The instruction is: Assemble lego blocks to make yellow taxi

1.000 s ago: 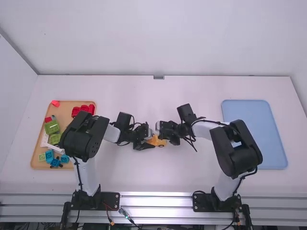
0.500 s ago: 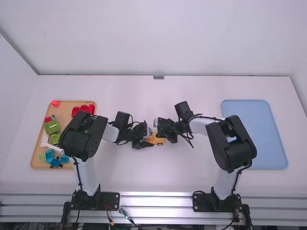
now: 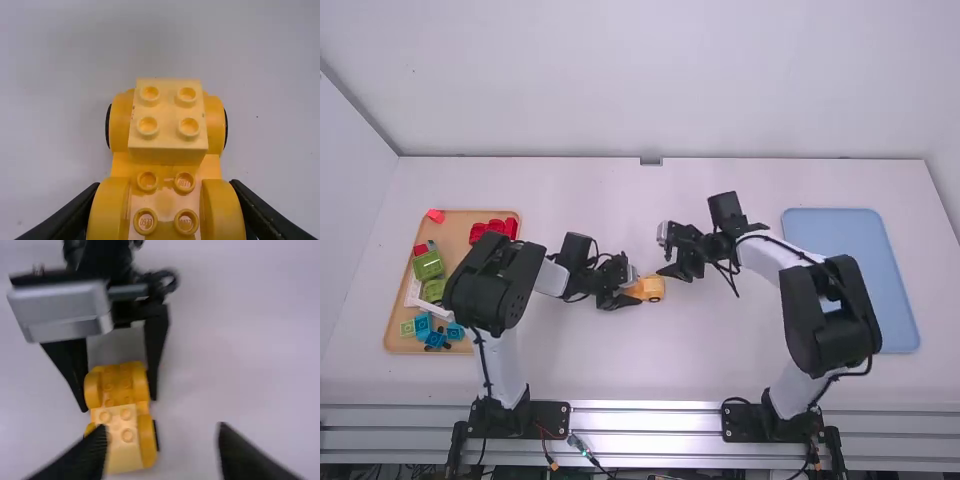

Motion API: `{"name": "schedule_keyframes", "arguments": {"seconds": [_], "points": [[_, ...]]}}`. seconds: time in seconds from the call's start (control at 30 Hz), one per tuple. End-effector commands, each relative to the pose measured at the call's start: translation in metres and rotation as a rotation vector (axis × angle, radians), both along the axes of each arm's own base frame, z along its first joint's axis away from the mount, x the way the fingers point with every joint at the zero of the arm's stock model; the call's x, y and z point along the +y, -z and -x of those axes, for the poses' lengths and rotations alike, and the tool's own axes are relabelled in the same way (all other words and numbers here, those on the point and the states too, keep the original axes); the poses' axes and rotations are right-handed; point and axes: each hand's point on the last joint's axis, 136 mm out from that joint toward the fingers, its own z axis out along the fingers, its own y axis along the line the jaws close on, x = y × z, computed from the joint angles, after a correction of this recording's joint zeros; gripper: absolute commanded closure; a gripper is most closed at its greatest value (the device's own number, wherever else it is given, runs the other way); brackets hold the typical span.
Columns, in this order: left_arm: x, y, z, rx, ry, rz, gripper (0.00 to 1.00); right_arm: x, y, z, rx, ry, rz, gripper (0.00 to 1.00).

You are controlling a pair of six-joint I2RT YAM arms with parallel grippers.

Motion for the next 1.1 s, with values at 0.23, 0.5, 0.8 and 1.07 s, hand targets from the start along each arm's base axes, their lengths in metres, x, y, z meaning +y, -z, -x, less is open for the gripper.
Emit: {"name": "schedule_keyframes", "arguments": {"seconds": [0.23,0.5,0.8,1.07], "points": [[-0.001,0.002,-0.005,-0.005,-0.007,-0.014,0.09,-0.042,0.004,-0.020,0.146,0.329,0.108,0.01],[0.001,-0.011,-0.015,0.044,-0.023,-0.048,0.01,-0.042,0.012,-0.028,0.144,0.414,0.079,0.01],[0.051,-0.077,-0.026,0.163,-0.189,-0.301,0.01,-0.040,0.008,-0.033,0.116,0.415,0.064,0.01],[0.152,-0.112,-0.050,0.319,-0.740,-0.579,0.01,-0.037,-0.004,-0.049,0.086,0.466,0.008,0.01]]}}
